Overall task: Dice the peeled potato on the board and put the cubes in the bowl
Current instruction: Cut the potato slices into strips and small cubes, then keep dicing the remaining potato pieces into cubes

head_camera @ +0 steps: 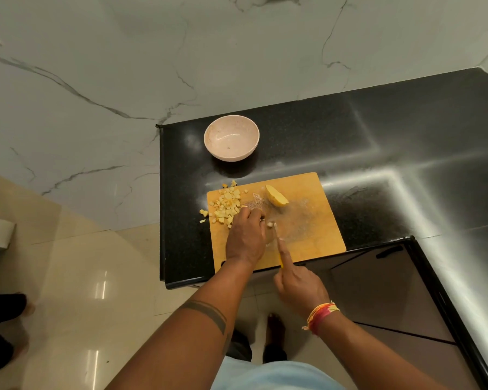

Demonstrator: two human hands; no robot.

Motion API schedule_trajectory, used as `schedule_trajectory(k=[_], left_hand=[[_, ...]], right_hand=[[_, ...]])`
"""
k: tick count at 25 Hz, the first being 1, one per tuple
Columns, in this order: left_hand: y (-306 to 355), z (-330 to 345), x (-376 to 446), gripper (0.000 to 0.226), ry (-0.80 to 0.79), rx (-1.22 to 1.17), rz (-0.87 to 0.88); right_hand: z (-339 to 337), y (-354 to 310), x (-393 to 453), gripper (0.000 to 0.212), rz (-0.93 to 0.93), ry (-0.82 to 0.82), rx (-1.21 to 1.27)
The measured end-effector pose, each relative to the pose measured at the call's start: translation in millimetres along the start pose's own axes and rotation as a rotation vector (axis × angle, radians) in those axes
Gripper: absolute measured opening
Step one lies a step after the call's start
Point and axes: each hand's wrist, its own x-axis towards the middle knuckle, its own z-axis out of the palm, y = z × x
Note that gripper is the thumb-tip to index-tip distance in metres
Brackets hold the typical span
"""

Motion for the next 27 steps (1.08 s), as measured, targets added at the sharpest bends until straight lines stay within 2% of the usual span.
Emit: schedule_trajectory(k=[2, 6, 9, 12, 19, 27], left_hand=[[-2, 1, 0, 0.019, -0.006, 0.005, -0.01], [-12, -3, 2, 0.021, 0.022, -0.005, -0.032], [-12, -7, 7, 0.035, 0.02, -0.003, -0.052], [-6, -8, 16, 0.049, -0.08, 0.053, -0.018], [-18, -14, 35, 0.016, -0.203, 0.048, 0.108], [-7, -29, 46, 0.011, -0.207, -0.13, 0.285]], right_hand=[[9, -15, -2, 0.083, -0.064, -0.033, -0.039], [8, -18, -2, 0.082, -0.076, -0.005, -0.011], [-2, -9, -1, 0.082, -0.039, 0.061, 0.03], [-8, -3, 3, 0.081, 0.038, 0.096, 0.069], [-17, -15, 4, 0.079, 0.083, 0.119, 0.125], [-30, -28, 7, 0.074, 0.128, 0.187, 0.232]])
